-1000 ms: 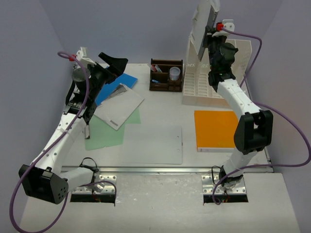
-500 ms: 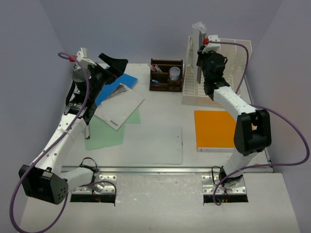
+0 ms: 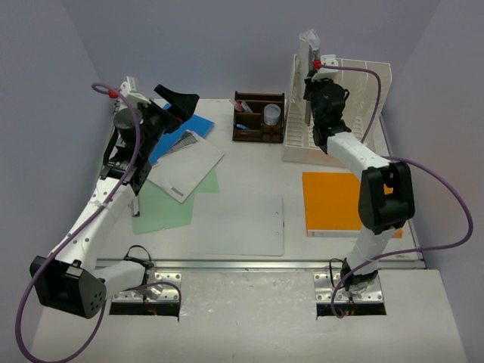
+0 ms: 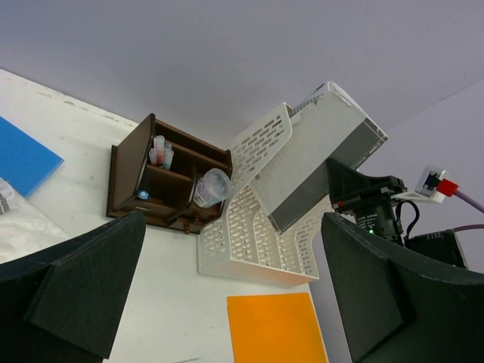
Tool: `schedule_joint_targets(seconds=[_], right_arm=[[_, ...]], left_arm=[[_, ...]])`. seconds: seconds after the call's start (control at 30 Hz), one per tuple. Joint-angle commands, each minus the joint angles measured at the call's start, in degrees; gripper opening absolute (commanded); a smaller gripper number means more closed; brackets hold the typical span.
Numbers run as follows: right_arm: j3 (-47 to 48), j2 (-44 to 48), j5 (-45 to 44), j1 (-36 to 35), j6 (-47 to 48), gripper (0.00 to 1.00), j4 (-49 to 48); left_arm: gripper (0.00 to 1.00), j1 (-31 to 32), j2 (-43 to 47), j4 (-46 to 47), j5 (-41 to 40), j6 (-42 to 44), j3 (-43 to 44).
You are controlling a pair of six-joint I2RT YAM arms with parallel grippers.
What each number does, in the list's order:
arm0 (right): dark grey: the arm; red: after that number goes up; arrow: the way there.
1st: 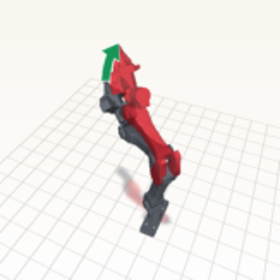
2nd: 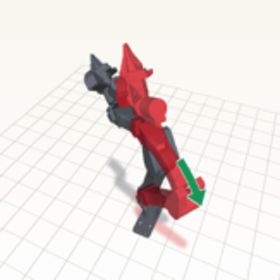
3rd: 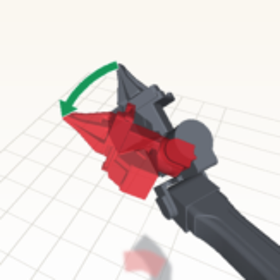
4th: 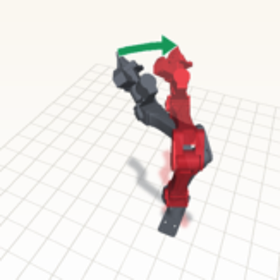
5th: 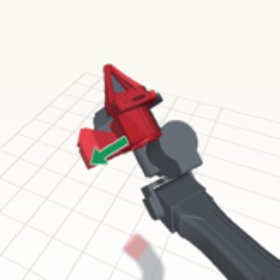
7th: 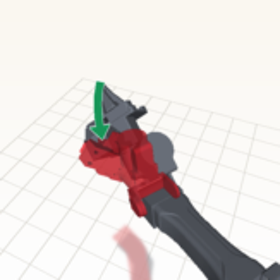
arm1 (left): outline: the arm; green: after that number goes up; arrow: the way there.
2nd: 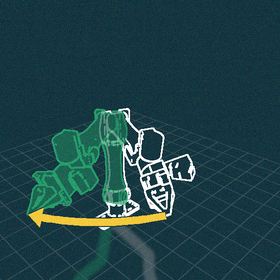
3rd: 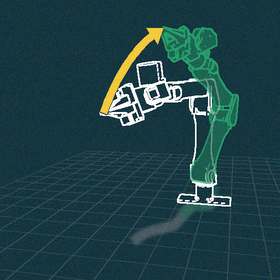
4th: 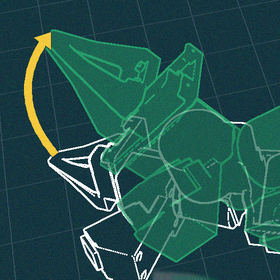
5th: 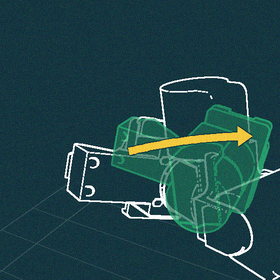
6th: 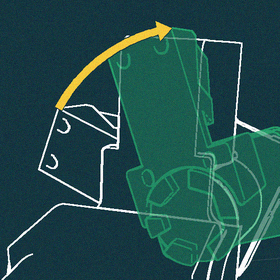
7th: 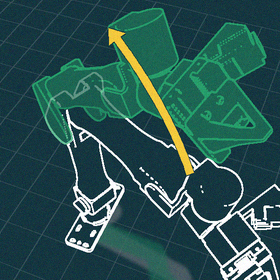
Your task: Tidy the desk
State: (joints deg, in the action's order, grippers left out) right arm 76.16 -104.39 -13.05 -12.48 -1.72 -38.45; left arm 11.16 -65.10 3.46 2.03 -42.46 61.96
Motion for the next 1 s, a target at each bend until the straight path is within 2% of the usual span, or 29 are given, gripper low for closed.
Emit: schedule_joint_targets(seconds=[0.0, 0.23, 0.33, 0.5, 0.6, 0.83, 0.97], right_arm=[[5.58, -2.13, -2.44, 0.09, -1.09, 0.00, -11.85], [4.11, -5.53, -6.98, -0.23, -2.54, 0.00, -15.94], [-0.43, -5.62, -5.81, -0.31, -3.30, 0.00, -20.71], [-9.84, -7.78, -1.18, -0.90, -3.70, 0.00, -36.62], [-12.37, -8.55, -1.09, -1.78, -3.52, 0.00, -38.54], [-13.65, -15.13, -1.30, -3.12, 0.29, 0.00, -48.77], [-12.74, -16.78, -4.40, -4.97, 1.28, 0.00, -51.29]], left_arm=[[1.00, -0.76, 1.17, 2.11, -1.65, 0.62, -0.64], [1.00, -0.84, 3.01, 5.19, -6.07, 1.40, -4.20], [1.00, -0.79, 4.08, 7.45, -7.28, 1.71, -6.61], [1.00, -0.79, 3.46, 7.91, -7.48, 1.41, -7.67], [1.00, -0.82, 3.08, 8.23, -7.36, 1.32, -7.93], [1.00, -0.88, 2.99, 8.32, -7.39, 2.05, -9.00], [1.00, -1.03, 3.58, 8.36, -7.43, 2.22, -9.87]])
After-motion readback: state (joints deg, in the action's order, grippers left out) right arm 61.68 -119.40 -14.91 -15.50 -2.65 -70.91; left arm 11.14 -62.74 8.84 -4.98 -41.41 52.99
